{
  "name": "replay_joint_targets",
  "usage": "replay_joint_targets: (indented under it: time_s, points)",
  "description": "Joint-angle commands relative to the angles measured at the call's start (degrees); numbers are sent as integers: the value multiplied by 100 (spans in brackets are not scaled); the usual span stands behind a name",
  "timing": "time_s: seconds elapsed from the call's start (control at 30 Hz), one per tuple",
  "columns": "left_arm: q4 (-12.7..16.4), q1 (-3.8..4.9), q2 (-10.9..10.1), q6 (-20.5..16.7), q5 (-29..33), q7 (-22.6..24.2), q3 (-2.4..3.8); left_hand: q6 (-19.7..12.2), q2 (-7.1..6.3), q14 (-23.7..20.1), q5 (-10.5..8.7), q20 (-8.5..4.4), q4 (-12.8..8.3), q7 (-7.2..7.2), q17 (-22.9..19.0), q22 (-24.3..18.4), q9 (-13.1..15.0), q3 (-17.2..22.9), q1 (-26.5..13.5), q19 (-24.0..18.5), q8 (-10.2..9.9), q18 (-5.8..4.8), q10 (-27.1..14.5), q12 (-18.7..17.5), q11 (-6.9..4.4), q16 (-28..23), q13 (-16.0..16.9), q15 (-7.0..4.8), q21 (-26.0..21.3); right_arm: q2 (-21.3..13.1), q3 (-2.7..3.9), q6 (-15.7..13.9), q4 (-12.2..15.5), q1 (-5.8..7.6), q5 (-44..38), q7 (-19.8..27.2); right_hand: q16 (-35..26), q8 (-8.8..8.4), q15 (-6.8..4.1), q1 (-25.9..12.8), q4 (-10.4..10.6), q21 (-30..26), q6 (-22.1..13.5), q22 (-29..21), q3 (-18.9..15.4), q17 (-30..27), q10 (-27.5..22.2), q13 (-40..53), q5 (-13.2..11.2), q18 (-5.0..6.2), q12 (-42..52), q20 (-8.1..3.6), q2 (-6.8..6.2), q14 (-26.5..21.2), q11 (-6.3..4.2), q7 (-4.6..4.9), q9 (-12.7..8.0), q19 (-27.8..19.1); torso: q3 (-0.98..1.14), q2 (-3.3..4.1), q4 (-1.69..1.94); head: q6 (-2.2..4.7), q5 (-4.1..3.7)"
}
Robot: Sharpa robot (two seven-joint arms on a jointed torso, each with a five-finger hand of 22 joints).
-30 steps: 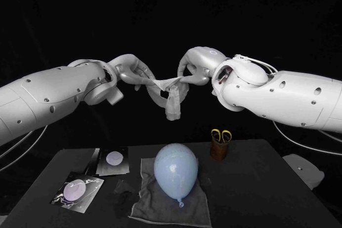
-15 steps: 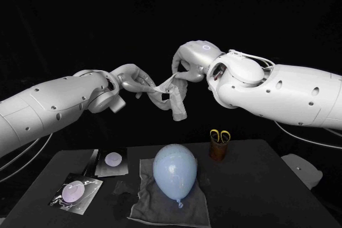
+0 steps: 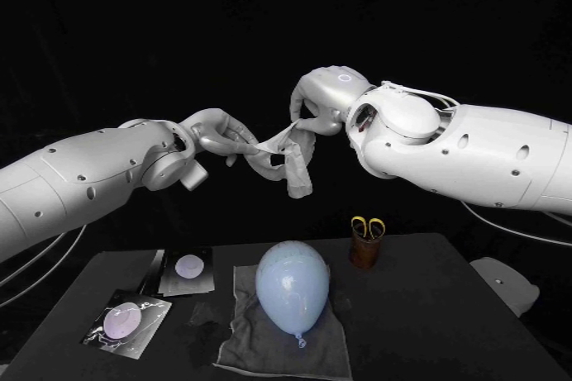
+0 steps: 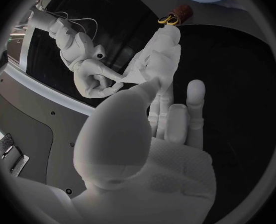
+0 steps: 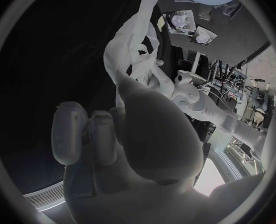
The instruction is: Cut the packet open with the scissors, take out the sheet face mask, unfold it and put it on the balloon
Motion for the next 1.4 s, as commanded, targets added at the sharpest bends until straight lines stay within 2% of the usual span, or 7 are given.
replay_joint_targets:
  time_s: [0.03, 0.2, 0.43, 0.6, 1.1, 1.4]
  points:
    - [15, -2, -63, 147, 431, 88, 20, 31, -1, 22, 25, -8, 37, -15, 4, -8, 111, -8, -41, 23, 9, 8, 54, -27, -4, 30, -4, -21, -1, -20, -1, 176, -44, 11, -260, -105, 33, 36, -52, -8, 11, 15, 6, 1202, 46, 1509, 440, 896, 7, -116, 29, -37, -67, 598, -184, -35, 0, 212, -1, 5, -4, 4, 2]
    - [43, 12, -157, 208, 661, 90, 49, 33, -5, 22, 25, -9, 35, -16, 2, -1, 112, -7, -35, 32, 9, 7, 61, -28, -8, 29, -3, -23, 2, -35, -23, 181, -100, 8, -279, -109, 33, 38, -52, -10, 13, 21, 6, 1204, 49, 1509, 441, 897, 7, -117, 30, -38, -69, 598, -185, -37, 0, 214, 2, 1, 3, -8, -9]
    - [81, 78, -202, 234, 743, 67, 93, 34, -8, 19, 25, -10, 33, -17, -5, -3, 113, -6, -31, 32, 8, 7, 63, -29, -10, 28, -3, -25, 0, -53, -63, 139, -143, -14, -282, -98, 33, 45, -54, -21, 24, 15, 5, 1202, 59, 1509, 445, 901, 7, -116, 33, -39, -78, 598, -189, -42, -1, 212, 3, -5, -3, -25, 8]
    - [69, 107, -203, 202, 738, 60, 106, 35, -12, 22, 26, -12, 29, -17, -3, -18, 114, -4, -25, 24, 7, 11, 66, -32, -12, 27, -4, -28, -8, -55, -83, 101, -162, -36, -280, -82, 33, 48, -54, -25, 28, 8, 4, 1201, 62, 1509, 443, 897, 7, -114, 28, -39, -81, 598, -190, -43, -1, 209, 7, -7, -4, -8, 22]
    - [12, 130, -153, 112, 641, 34, 111, 36, -13, -10, 26, -14, 30, -16, -60, -33, 116, -1, -21, 18, 4, 13, 69, -37, -11, 20, -4, -30, -18, -83, -97, -142, -143, -54, 21, -4, 33, 58, -59, -48, 51, -23, -4, 1193, 78, 1509, 422, 865, 7, -108, -6, -42, -98, 598, -196, -51, -2, 198, 0, -4, 0, 9, 23]
    - [116, 132, -192, 242, 436, 1, 110, 37, -17, 1, 26, -15, 29, -16, -43, -26, 117, 1, -17, 26, 2, 11, 68, -41, -12, 20, -5, -31, -14, -133, -101, -184, -67, -59, 283, 21, 33, 59, -60, -51, 55, -32, -8, 1190, 83, 1509, 408, 844, 7, -107, -27, -43, -101, 598, -197, -52, -3, 194, 3, -1, 0, 11, 33]
